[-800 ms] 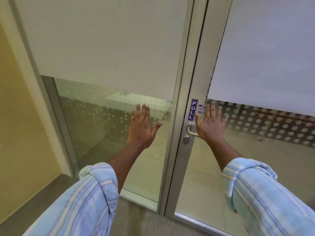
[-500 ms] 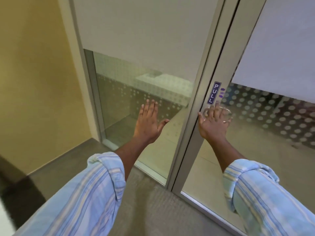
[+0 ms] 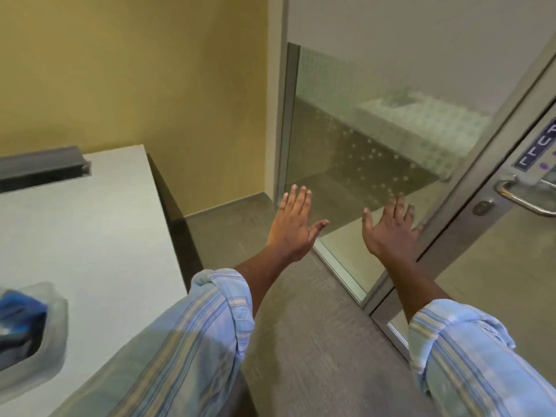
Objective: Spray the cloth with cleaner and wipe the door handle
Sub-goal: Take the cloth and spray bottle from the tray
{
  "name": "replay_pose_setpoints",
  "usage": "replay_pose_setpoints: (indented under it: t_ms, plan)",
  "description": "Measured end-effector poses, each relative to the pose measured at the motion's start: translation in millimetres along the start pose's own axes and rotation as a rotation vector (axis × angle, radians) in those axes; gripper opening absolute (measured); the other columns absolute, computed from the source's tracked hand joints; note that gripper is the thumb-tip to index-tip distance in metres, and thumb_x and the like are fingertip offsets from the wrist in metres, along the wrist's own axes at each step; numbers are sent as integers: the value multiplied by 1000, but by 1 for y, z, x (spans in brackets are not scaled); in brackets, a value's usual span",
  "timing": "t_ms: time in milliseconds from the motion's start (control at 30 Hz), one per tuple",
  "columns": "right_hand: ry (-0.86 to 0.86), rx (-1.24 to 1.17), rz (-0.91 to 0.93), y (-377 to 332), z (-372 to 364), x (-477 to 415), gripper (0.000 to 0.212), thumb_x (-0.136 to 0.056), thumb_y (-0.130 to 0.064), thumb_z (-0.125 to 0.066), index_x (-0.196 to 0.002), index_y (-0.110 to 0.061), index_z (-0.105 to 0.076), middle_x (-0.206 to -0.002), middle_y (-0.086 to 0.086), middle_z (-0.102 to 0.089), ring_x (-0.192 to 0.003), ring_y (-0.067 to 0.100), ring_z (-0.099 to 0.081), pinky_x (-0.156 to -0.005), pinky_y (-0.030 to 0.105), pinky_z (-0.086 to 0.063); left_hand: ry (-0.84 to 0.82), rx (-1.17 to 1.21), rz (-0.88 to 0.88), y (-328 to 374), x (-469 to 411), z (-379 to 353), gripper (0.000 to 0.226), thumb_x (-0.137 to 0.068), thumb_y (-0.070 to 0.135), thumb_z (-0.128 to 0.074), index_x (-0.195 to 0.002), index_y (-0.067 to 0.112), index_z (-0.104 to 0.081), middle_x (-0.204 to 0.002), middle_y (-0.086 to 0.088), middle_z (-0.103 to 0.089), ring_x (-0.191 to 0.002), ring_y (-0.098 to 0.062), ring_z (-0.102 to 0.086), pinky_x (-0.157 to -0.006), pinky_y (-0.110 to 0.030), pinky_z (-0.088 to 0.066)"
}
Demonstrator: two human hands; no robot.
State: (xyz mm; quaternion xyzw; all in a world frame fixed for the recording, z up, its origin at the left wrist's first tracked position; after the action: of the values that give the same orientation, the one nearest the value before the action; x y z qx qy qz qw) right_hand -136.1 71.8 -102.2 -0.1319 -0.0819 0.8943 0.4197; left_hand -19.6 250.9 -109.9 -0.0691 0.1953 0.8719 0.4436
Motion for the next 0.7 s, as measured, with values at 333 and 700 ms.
replay_pose_setpoints:
  t_ms: [333,700]
  plan:
    - [-136,-17,144,-129,-65,70,73,-94,-60,-23,-151,-15,-15,-162,6,-7,-147,30,-5,-114,62,-3,21,12,183,-116,105,21,93,-90,71,1,-156,5,-10,-166,-11,-7,-153,-22,9,-122,-34,10]
    - [-213,11,271,-295,-129,205,72,-94,-60,-24,-151,-16,-17,-162,7,-9,-147,29,-7,-114,63,-6,45,111,261,-278,270,80,86,-97,63,-9,-141,-2,-45,-149,-18,-47,-149,-33,-25,-124,-40,-14]
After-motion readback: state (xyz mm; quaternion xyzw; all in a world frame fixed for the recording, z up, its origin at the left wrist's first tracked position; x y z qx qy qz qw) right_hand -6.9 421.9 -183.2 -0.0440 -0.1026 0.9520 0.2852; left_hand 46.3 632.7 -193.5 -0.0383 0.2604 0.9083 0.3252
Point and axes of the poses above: each hand's wrist, its own x-axis away from the middle knuckle, its own z-axis out of the back of the hand, y = z × x, the point moved 5 cm from there along -x, towards the middle knuckle
